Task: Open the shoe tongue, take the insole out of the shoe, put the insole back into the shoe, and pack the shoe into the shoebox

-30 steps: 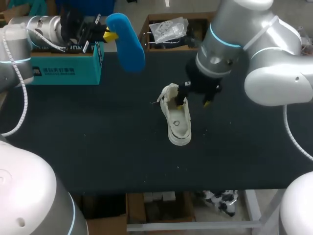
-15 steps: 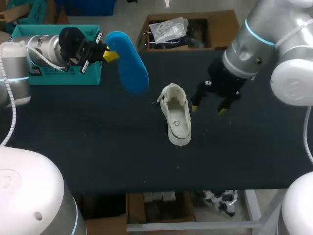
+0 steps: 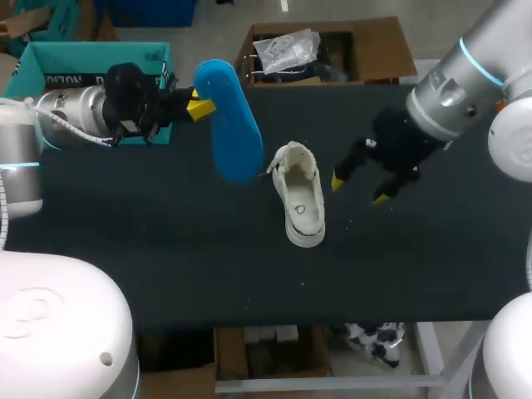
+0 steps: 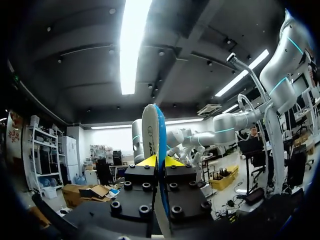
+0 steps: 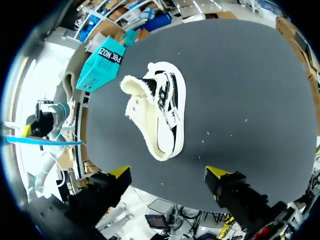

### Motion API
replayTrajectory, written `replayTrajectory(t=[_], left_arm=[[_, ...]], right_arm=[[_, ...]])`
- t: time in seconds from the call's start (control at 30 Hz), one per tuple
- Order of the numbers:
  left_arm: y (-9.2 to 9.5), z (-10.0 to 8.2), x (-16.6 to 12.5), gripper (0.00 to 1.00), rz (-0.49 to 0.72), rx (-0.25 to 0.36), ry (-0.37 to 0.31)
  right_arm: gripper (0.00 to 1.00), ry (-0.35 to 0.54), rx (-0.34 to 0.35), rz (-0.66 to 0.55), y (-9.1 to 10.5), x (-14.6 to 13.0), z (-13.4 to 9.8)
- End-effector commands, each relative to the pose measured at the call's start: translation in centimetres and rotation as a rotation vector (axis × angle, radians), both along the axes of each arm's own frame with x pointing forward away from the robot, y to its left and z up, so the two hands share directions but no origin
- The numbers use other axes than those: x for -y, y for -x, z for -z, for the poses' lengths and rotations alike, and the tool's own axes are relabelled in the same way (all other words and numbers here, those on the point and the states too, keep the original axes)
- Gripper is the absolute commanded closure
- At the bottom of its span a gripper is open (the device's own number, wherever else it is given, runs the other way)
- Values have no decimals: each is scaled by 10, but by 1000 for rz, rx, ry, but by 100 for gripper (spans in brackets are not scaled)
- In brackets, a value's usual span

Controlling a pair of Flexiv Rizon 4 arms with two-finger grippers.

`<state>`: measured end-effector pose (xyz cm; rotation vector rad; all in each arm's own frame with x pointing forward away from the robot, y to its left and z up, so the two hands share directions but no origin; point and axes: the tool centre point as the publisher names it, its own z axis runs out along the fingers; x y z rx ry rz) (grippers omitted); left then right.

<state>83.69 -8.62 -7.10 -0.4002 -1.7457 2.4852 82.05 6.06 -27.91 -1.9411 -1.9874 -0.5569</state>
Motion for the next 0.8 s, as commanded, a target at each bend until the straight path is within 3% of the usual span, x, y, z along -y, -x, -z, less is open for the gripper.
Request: replayTrajectory(t=[0.03,0.27,0.33,0.7,0.8], left_arm=[[5,2,14,100,-269,-123,14],[-1,8,28,100,-290,-192,-1],[-2,9,30,100,-280,-213,-7],[2,20,37,100,-136,-319,-20],[1,22,41,100,-102,-327,-29]], right_arm=[[0,-18,-132,86,-5,-1,-5],[0,-177,-391,313,5,3,-5],[0,-218,-393,282,12,0,-8],[0,-218,-393,282,12,0,-8],[0,-206,-477,322,11,-7,-17]])
